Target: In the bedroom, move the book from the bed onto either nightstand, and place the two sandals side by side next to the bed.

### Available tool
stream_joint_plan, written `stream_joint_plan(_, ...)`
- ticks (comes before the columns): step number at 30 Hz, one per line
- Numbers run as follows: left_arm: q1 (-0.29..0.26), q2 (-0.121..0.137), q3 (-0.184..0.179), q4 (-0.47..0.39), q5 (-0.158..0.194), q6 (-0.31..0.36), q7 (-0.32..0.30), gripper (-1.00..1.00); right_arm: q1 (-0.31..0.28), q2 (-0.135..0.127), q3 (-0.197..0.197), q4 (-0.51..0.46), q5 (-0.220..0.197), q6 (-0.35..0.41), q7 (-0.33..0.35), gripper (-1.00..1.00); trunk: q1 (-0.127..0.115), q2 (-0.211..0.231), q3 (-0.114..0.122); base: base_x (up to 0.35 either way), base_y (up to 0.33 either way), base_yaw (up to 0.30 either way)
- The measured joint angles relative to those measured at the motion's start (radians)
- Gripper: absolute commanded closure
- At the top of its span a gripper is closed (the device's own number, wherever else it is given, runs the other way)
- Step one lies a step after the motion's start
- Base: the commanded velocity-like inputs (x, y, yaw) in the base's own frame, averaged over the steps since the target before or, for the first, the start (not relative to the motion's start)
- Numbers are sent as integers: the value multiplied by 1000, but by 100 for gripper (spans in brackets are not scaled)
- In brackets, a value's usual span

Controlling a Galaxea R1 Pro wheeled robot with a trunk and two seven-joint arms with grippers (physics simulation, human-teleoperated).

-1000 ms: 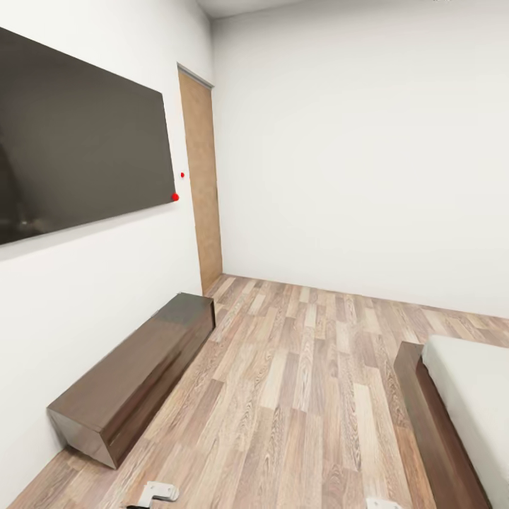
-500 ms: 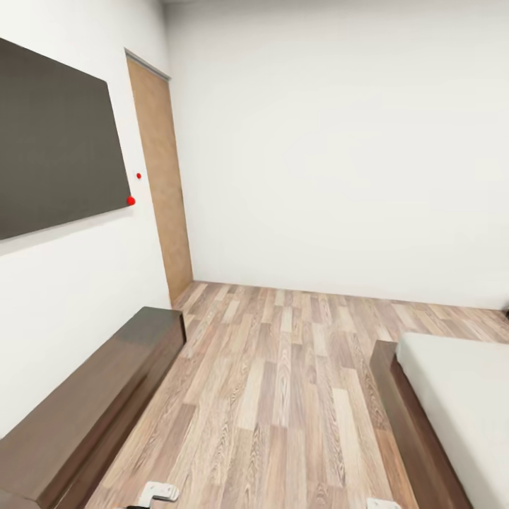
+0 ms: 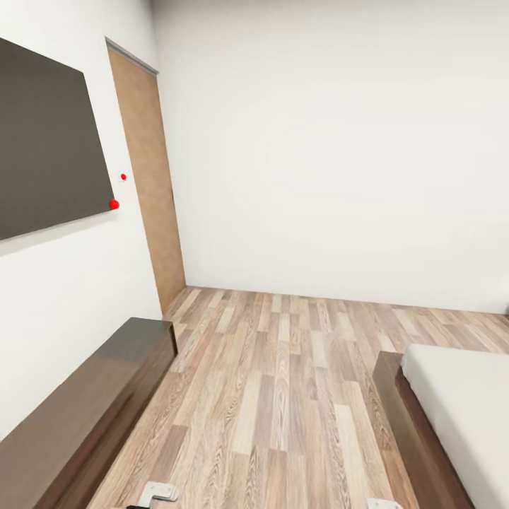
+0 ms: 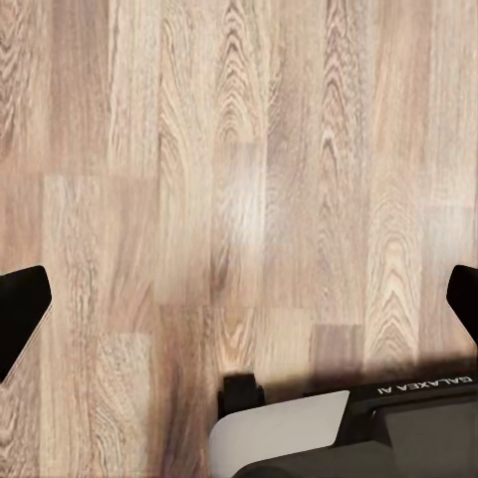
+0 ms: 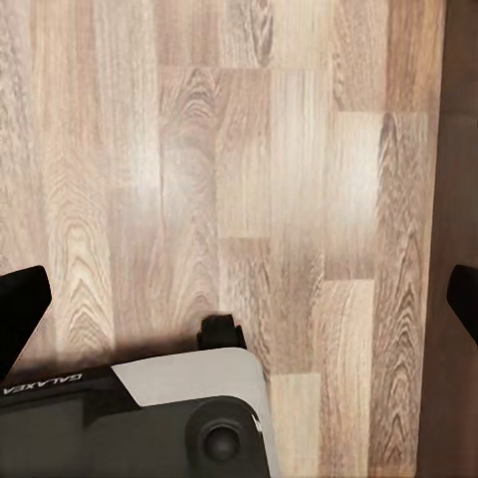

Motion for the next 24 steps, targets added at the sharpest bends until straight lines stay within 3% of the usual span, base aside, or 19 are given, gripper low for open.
stream_joint_plan(24,0,0,0,0,0,0,0,-100,0,1,0,0,0,0,-1,-100,0,0,0,350,0,-1)
